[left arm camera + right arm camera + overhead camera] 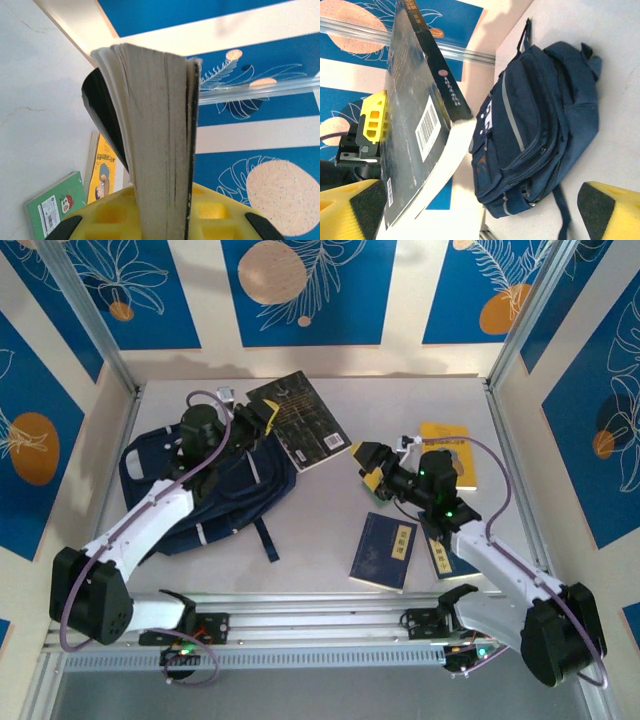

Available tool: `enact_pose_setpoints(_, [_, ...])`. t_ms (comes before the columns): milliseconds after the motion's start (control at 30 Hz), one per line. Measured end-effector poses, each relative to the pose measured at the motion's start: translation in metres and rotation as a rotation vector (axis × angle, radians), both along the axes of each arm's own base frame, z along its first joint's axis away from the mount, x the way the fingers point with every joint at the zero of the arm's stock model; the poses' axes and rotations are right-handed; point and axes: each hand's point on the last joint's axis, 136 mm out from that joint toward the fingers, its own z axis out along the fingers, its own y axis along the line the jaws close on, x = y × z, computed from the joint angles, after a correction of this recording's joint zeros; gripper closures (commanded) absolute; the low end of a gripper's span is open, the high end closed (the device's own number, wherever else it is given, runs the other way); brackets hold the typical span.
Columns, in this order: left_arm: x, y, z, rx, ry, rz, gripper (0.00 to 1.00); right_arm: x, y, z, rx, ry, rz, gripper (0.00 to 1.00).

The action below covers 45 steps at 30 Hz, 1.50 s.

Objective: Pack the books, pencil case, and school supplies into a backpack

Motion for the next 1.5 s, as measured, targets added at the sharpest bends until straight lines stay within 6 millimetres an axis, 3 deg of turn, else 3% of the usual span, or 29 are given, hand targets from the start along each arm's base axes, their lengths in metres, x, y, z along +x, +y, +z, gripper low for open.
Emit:
enact_pose_setpoints(300, [0.000, -0.002, 0.002, -0.046, 0.009, 0.039, 1.00, 0.007, 0.053, 0.010, 0.172, 0.015, 0.073, 0.04])
enact_pose_setpoints(433, [-0.005, -0.009, -0.005, -0.050, 0.027, 0.023, 1.00, 0.016, 0.069, 0.022, 0.216, -0.001, 0.078, 0.20])
enact_pose_setpoints(633, [-0.011, -0.012, -0.020, -0.041, 0.050, 0.033, 1.00, 0.033, 0.071, 0.045, 0.282, -0.029, 0.033, 0.45])
enact_pose_setpoints(800, [-0.011, -0.007, -0.023, -0.051, 0.055, 0.061, 1.00, 0.040, 0.072, 0.039, 0.292, 0.001, 0.015, 0.66])
enact_pose_setpoints(967, [-0.013, -0.004, -0.026, -0.051, 0.059, 0.077, 1.00, 0.041, 0.070, 0.036, 0.283, 0.019, -0.006, 0.97])
enact_pose_setpoints(1000, [-0.014, -0.004, -0.026, -0.049, 0.061, 0.076, 0.96, 0.041, 0.069, 0.036, 0.278, 0.017, -0.009, 1.00])
enact_pose_setpoints(1133, [-0.018, -0.009, -0.033, -0.023, 0.077, 0.051, 0.44, 0.037, 0.063, 0.037, 0.241, 0.016, -0.019, 1.00])
enact_pose_setpoints(1233, [-0.022, -0.007, -0.047, 0.067, 0.103, 0.036, 0.27, 0.041, 0.044, 0.032, 0.181, 0.024, -0.068, 1.00])
enact_pose_setpoints(1367, [-0.027, 0.010, -0.060, 0.258, 0.156, 0.049, 0.23, 0.043, 0.010, 0.008, 0.016, 0.077, -0.143, 1.00])
enact_pose_setpoints(1500, [-0.023, 0.042, -0.072, 0.413, 0.178, 0.080, 0.23, 0.037, -0.015, -0.017, -0.166, 0.118, -0.163, 1.00])
